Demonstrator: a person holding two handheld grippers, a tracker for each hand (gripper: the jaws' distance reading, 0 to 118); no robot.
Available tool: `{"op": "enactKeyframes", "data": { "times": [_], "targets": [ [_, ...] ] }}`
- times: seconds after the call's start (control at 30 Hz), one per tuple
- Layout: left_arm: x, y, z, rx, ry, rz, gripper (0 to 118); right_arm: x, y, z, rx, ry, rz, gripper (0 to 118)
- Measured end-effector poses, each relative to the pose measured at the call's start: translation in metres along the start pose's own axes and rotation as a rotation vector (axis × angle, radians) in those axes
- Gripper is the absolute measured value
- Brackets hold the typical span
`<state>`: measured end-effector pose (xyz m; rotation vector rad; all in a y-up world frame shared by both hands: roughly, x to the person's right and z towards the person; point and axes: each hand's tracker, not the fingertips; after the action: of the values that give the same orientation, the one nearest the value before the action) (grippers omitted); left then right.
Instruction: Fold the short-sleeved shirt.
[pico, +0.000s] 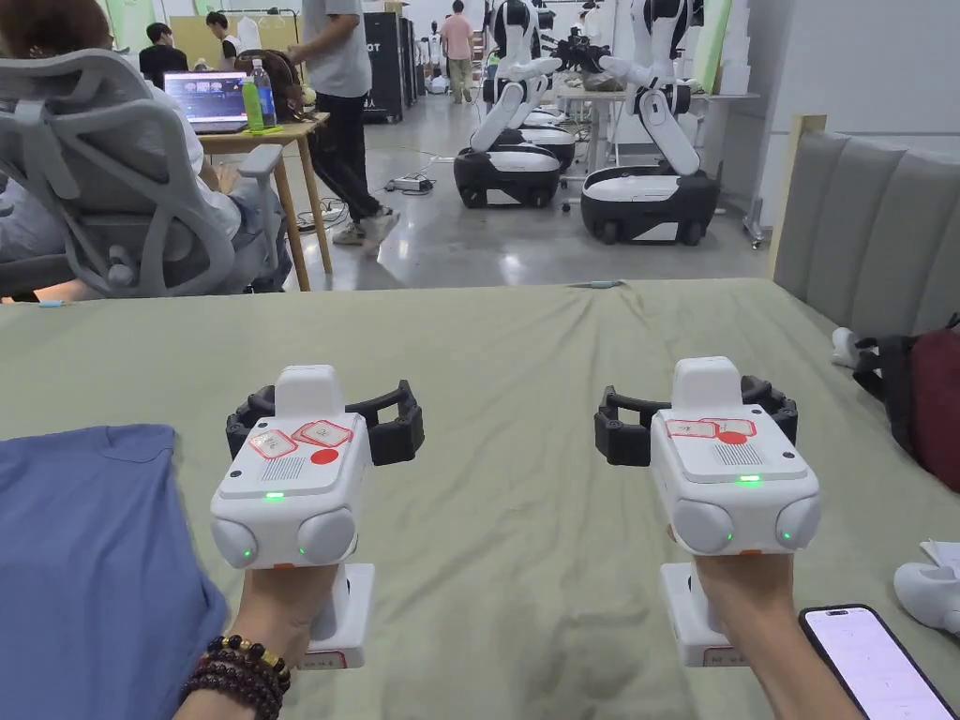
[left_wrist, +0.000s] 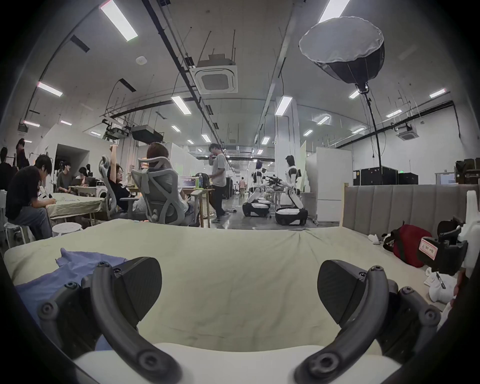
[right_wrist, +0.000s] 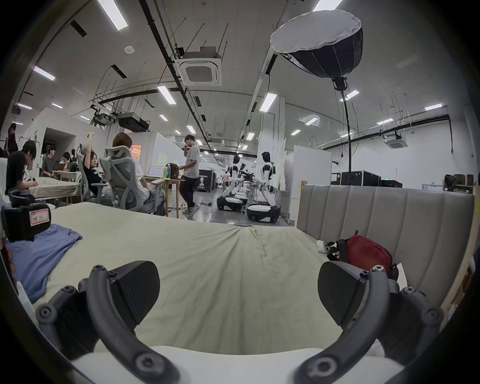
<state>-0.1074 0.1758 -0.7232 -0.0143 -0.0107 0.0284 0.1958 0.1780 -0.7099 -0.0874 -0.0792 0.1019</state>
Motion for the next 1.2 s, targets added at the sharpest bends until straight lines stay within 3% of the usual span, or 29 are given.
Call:
{"op": "enactKeyframes", "data": {
  "times": [0.17, 0.2, 0.23, 0.27, 0.3, 0.33, 0.6, 0.7, 0.83, 1.1, 1.2],
  "targets": [
    [0.000, 0.000, 0.000, -0.005, 0.001, 0.001, 118, 0.000, 0.001, 0.000, -0.006, -0.002, 0.000, 118],
    [0.000, 0.000, 0.001, -0.006, 0.002, -0.005, 108, 0.001, 0.001, 0.001, -0.010, 0.001, -0.001, 116],
    [0.000, 0.000, 0.002, -0.007, -0.007, -0.008, 85, 0.001, 0.001, 0.001, -0.011, 0.005, -0.003, 105],
    [0.000, -0.001, 0.003, -0.005, -0.014, -0.010, 37, 0.002, 0.001, 0.000, -0.012, 0.005, -0.004, 72],
    [0.000, -0.001, 0.002, -0.004, -0.013, -0.014, 0, 0.001, 0.000, 0.000, -0.009, -0.003, -0.002, 33],
    [0.000, -0.001, 0.001, -0.007, -0.001, -0.026, 0, 0.001, -0.001, -0.001, -0.009, -0.011, 0.002, 0],
    [-0.009, 0.002, 0.005, -0.002, -0.009, -0.043, 0, 0.000, -0.005, 0.001, -0.020, -0.010, 0.013, 0],
    [-0.037, 0.010, 0.013, -0.015, 0.012, 0.004, 0, -0.025, 0.004, 0.001, -0.009, 0.027, 0.006, 0],
    [-0.102, 0.020, 0.040, 0.021, 0.156, 0.020, 0, -0.093, 0.015, -0.007, 0.024, 0.158, 0.028, 0],
    [-0.255, 0.026, 0.124, 0.007, 0.517, 0.035, 0, -0.273, 0.033, 0.018, 0.068, 0.509, 0.047, 0],
    [-0.273, 0.028, 0.138, 0.004, 0.517, 0.020, 0, -0.303, 0.036, 0.025, 0.074, 0.531, 0.055, 0]
  ]
}}
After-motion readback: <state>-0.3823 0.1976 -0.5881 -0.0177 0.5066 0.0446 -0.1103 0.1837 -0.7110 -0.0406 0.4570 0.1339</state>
